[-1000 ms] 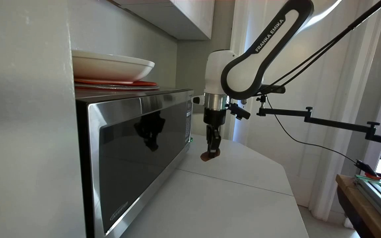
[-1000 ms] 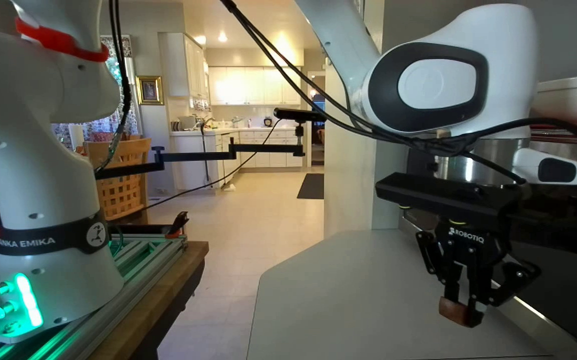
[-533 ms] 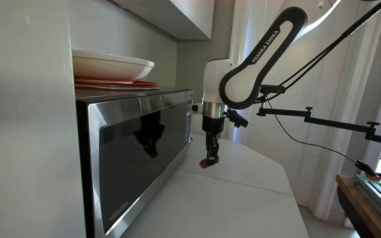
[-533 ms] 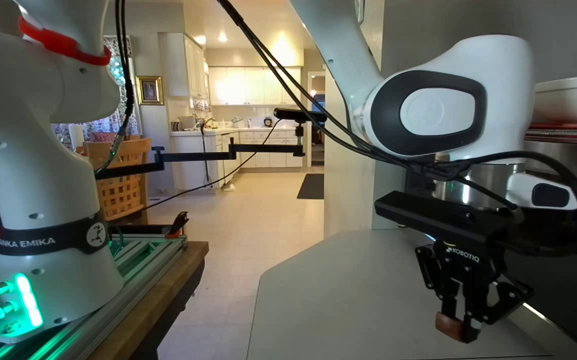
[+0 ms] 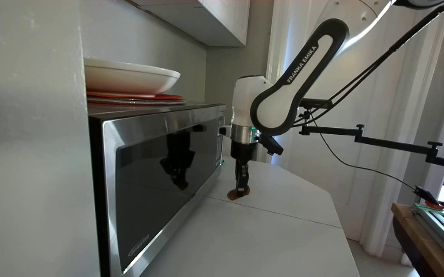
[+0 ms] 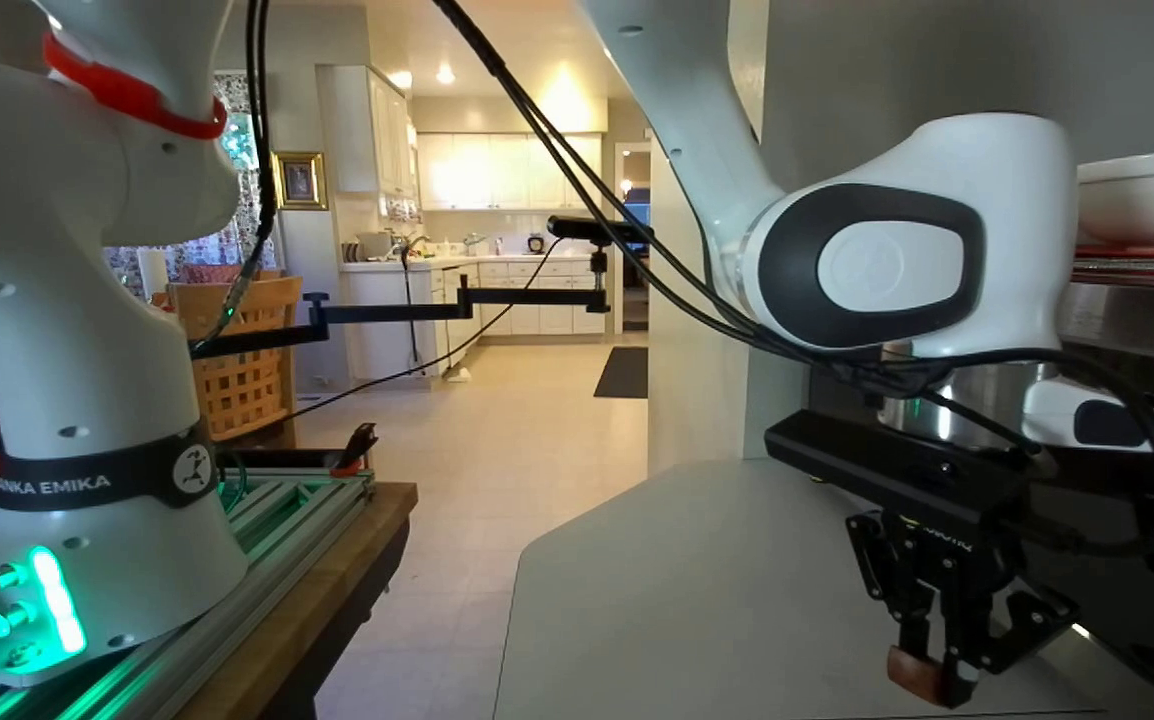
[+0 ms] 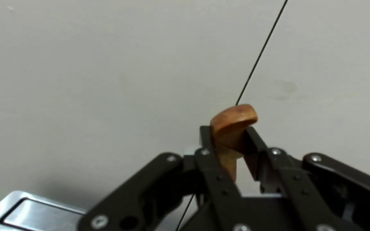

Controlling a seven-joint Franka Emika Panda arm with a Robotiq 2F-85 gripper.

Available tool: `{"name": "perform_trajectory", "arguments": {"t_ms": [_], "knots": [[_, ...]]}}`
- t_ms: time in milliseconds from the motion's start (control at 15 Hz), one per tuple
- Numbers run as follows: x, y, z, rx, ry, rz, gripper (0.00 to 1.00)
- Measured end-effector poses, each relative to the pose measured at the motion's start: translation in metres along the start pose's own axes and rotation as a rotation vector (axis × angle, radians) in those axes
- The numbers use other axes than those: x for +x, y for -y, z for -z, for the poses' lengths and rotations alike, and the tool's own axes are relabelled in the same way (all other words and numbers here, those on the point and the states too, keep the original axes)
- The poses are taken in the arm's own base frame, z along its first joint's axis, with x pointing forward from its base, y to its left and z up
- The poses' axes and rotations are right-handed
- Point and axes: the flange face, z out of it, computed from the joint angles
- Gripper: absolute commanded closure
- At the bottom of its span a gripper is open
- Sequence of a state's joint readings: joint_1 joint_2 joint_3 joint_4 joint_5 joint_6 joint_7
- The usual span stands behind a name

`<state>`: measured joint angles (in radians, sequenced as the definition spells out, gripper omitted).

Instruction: Remove the brown object from the top of the microwave and place it on the countertop.

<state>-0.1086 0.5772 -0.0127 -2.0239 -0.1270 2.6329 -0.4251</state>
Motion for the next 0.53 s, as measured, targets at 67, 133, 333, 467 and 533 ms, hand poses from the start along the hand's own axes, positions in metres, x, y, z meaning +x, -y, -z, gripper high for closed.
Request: {"name": "perform_trajectory", "arguments": {"t_ms": [67,133,333,467,533], "knots": [[0.0004,-0.0007,-0.0016,0.001,0.013,-0.005,0.93],[0.0009,-0.0018,-0.0029,-0.002,0.023,-0.006,0.93],[0.0023,-0.0044,-0.0060,-0.021,0.044,-0.007,0.48],[0.0027,-0.0072,-0.0060,-0.032,0.057,-0.005,0.42],[0.0028,-0.0084,-0.0055,-0.034,0.063,-0.003,0.34]]}}
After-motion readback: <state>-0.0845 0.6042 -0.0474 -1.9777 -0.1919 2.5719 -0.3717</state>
